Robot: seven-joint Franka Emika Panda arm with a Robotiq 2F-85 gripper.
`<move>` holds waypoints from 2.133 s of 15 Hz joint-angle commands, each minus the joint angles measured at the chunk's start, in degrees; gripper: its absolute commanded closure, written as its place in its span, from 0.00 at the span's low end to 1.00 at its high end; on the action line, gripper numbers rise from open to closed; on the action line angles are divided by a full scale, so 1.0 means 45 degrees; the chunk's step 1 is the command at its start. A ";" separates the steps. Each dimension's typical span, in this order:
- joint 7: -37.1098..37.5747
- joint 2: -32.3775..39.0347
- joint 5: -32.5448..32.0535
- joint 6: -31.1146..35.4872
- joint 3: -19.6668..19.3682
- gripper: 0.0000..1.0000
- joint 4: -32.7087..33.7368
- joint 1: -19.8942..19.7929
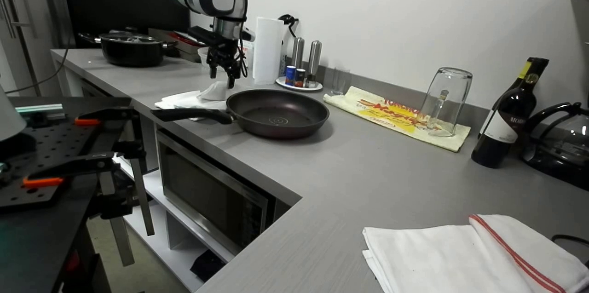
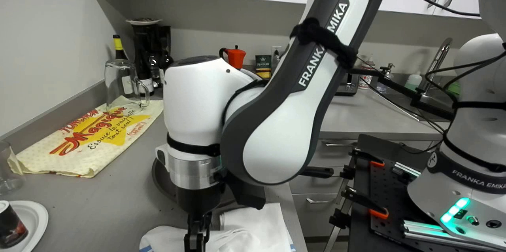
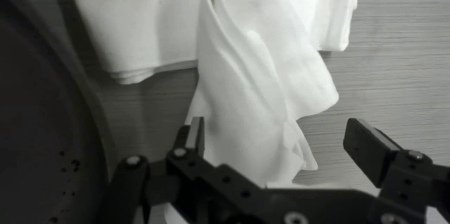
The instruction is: Use the white and blue towel to wipe the pan
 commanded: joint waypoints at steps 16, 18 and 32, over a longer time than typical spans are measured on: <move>-0.1263 0.1131 -0.0875 0.0381 -0.0079 0.49 0.0336 -0.0068; -0.1299 0.1170 -0.0827 0.0312 -0.0057 0.66 0.0390 -0.0139; -0.2064 -0.1404 -0.0820 -0.0743 0.0284 0.96 -0.0230 -0.0978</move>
